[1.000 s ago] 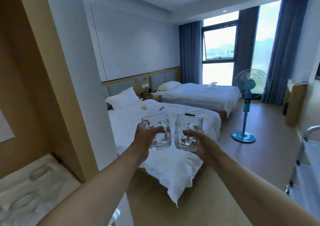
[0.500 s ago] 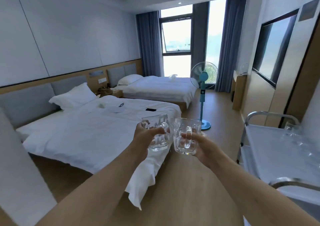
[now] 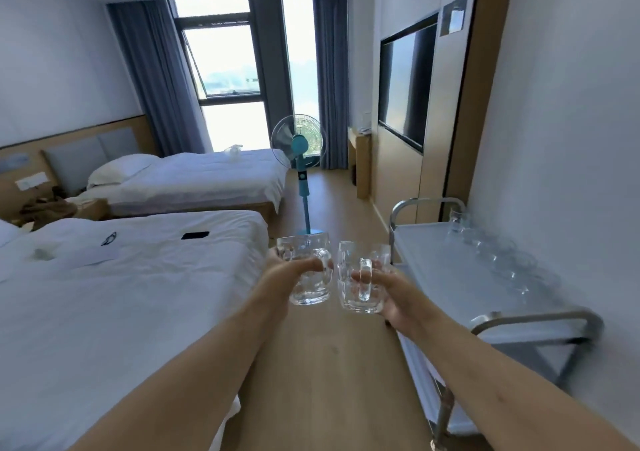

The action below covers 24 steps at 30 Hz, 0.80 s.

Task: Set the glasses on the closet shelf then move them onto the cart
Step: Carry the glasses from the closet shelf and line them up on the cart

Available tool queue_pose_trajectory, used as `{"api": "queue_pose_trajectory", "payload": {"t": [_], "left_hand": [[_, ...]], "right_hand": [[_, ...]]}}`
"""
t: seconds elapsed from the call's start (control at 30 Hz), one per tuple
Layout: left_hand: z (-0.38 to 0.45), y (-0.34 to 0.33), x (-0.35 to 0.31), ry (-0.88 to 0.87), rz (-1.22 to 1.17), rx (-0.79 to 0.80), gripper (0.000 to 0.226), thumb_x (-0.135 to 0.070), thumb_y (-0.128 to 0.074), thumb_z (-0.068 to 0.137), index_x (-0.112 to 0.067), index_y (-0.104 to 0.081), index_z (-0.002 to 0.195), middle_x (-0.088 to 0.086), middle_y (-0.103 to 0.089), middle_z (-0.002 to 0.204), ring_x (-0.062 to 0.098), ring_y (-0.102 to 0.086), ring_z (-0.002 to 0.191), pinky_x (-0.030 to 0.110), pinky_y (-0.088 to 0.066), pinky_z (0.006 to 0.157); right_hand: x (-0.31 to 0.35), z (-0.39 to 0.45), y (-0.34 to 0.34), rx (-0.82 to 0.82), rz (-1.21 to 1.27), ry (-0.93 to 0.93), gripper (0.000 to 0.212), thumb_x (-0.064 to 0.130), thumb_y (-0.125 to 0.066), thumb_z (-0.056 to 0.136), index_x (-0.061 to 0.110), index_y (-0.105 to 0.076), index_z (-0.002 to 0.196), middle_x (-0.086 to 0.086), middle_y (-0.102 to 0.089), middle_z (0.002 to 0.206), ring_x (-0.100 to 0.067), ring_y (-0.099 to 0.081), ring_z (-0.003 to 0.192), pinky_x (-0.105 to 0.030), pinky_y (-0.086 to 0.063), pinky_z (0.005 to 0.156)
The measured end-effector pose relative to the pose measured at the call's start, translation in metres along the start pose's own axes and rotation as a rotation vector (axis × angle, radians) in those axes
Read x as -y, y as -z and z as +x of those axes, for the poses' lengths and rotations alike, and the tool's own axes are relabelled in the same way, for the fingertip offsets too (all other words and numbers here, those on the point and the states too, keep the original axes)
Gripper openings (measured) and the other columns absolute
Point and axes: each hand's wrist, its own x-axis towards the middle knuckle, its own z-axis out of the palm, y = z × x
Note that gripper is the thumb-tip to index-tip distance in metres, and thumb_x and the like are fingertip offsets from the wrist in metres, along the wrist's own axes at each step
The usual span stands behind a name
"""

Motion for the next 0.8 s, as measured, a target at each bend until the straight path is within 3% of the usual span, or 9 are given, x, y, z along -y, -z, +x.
{"api": "queue_pose_trajectory", "payload": {"t": [0.2,0.37,0.57,0.67,0.8], "left_hand": [[0.065,-0.011,-0.003,0.004,-0.006,0.18,0.078,-0.006,-0.094,0.06,-0.013,-0.052,0.124,0.007,-0.072,0.107,0.023,-0.071,0.098,0.043,-0.056,0.089],[0.114,-0.017,-0.002,0.037,0.006,0.297,0.078,-0.009,-0.096,0.056,-0.012,-0.055,0.123,0.008,-0.074,0.107,0.024,-0.072,0.098,0.041,-0.056,0.085],[0.154,-0.028,0.006,0.077,-0.013,0.405,0.077,-0.01,-0.097,0.051,-0.015,-0.056,0.116,0.009,-0.074,0.105,0.028,-0.073,0.096,0.045,-0.06,0.087],[0.17,-0.038,0.012,0.09,-0.002,0.453,0.095,-0.019,-0.1,0.037,-0.012,-0.057,0.12,0.011,-0.074,0.107,0.029,-0.074,0.096,0.044,-0.06,0.083],[0.196,-0.058,0.022,0.118,-0.009,0.479,0.092,-0.015,-0.098,0.038,-0.013,-0.055,0.12,0.011,-0.073,0.109,0.029,-0.073,0.096,0.042,-0.06,0.08]], "right_hand": [[0.006,0.03,0.005,-0.14,-0.017,0.066,0.069,0.012,-0.087,0.063,0.01,-0.065,0.128,-0.014,-0.071,0.12,-0.033,-0.068,0.112,-0.055,-0.052,0.1],[0.005,0.049,0.003,-0.24,0.009,0.094,0.046,0.007,-0.085,0.071,0.013,-0.072,0.115,-0.015,-0.074,0.113,-0.034,-0.071,0.105,-0.047,-0.057,0.087],[-0.002,0.068,0.014,-0.371,0.013,0.136,0.061,0.015,-0.092,0.058,0.009,-0.072,0.116,-0.017,-0.073,0.113,-0.038,-0.069,0.108,-0.055,-0.053,0.099],[-0.006,0.079,0.025,-0.43,0.013,0.128,0.07,0.021,-0.097,0.05,0.009,-0.072,0.115,-0.017,-0.073,0.114,-0.038,-0.068,0.111,-0.057,-0.051,0.101],[-0.007,0.097,0.046,-0.464,0.059,0.126,0.052,0.012,-0.091,0.057,0.01,-0.073,0.105,-0.016,-0.074,0.107,-0.038,-0.07,0.105,-0.055,-0.052,0.099]]}}
